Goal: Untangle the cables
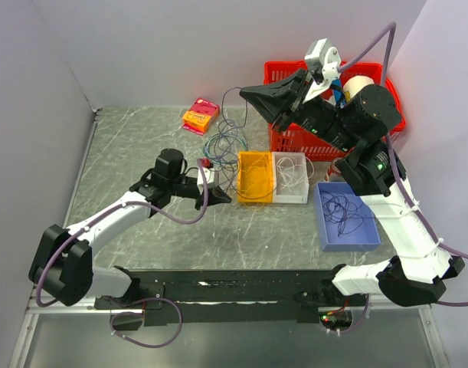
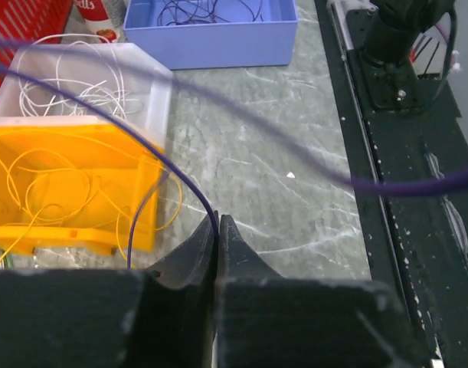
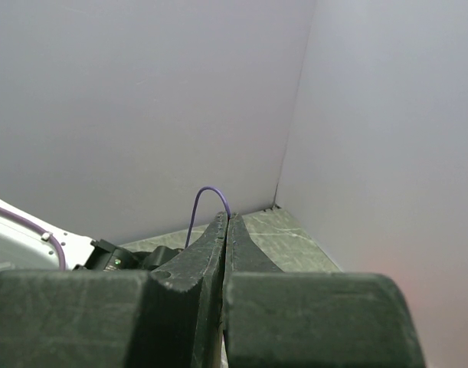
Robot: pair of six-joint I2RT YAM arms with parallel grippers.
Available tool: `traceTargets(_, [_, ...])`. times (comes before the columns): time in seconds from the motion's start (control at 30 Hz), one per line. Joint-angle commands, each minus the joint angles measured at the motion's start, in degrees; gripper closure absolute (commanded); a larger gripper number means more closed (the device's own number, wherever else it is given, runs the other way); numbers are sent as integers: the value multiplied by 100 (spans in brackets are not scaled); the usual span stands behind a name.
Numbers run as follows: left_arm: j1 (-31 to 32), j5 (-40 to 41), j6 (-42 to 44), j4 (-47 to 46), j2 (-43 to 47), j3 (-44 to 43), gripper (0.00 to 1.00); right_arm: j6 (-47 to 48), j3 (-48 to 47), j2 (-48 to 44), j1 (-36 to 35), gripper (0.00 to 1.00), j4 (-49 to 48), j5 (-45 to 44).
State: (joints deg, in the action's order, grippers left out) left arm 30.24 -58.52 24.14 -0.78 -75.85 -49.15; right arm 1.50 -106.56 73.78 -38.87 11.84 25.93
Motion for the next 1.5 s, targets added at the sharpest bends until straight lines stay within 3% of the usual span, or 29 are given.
traceTargets(0.0, [35,296,-200,-118,53,89,99,35,-110,-83,-59,100,-41,-229])
traceTargets(0.1, [-105,1086,-67,-10,228,387,99,193,-242,-83,-41,100,283,-544])
traceTargets(0.2, [-693,1571,-6,-238,588,1054,99,316,-225,-267,116,100,442,-888])
traceTargets(0.33, [-1833,2063,555,41,844,1705,99,-87,91,-767,1036,100,381,-783])
traceTargets(0.57, [-3707,2846,706,411,932,1549,99,-97,268,-1216,1909,100,679,-1361])
traceTargets(0.83, [-6087,2592,882,728,608,671,99,-123,373,-1700,2744,100,838,-2136])
traceTargets(0.9, [-6450,2242,1030,1234,370,425,99,-97,426,-1805,2832,100,803,-2154])
traceTargets(0.93, [-6721,1674,1362,1542,317,197,99,-88,443,-1823,2841,100,846,-2136])
traceTargets(1.0, [-6864,1292,1593,2165,282,37,99,-71,452,-1823,2850,100,917,-2224])
traceTargets(1.2, [-6865,703,1927,2484,764,28,99,96,917,-1859,2991,100,1040,-2995])
traceTargets(1.3, [-6865,246,2191,2959,1037,-42,99,-26,1435,-1989,3289,100,1137,-3339])
traceTargets(1.43, [-6856,-229,2297,3443,1275,-235,99,-483,2884,-2437,3860,100,970,-3560])
traceTargets(1.47, [-6865,-326,2306,3653,1275,-288,99,-562,3174,-2534,4279,100,900,-3604])
